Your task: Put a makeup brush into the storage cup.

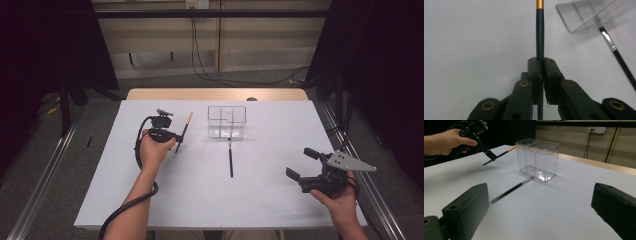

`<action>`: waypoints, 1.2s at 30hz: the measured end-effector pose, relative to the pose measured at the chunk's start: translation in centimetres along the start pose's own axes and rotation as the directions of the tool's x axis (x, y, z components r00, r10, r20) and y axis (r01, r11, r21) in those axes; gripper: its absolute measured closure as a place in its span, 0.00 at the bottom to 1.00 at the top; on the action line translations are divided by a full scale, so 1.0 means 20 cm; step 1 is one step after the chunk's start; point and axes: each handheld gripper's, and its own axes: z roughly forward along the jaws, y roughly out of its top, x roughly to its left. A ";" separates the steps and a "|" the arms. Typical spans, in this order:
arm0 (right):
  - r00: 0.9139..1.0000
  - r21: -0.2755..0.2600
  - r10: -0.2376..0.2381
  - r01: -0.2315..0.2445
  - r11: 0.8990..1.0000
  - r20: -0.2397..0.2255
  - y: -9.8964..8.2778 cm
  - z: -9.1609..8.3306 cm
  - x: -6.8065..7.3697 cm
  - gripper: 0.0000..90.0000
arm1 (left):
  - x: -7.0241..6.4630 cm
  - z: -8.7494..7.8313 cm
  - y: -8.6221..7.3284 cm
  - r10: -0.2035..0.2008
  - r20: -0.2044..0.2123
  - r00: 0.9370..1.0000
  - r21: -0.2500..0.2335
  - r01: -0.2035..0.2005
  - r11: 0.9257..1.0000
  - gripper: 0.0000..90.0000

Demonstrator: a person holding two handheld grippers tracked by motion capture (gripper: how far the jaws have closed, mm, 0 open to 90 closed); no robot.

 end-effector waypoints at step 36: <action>0.999 -0.001 0.037 -0.037 0.999 -0.021 0.03 0.08 0.02 0.01 | -0.20 -0.15 -0.16 0.134 0.330 0.934 -0.269 -0.043 0.962 0.94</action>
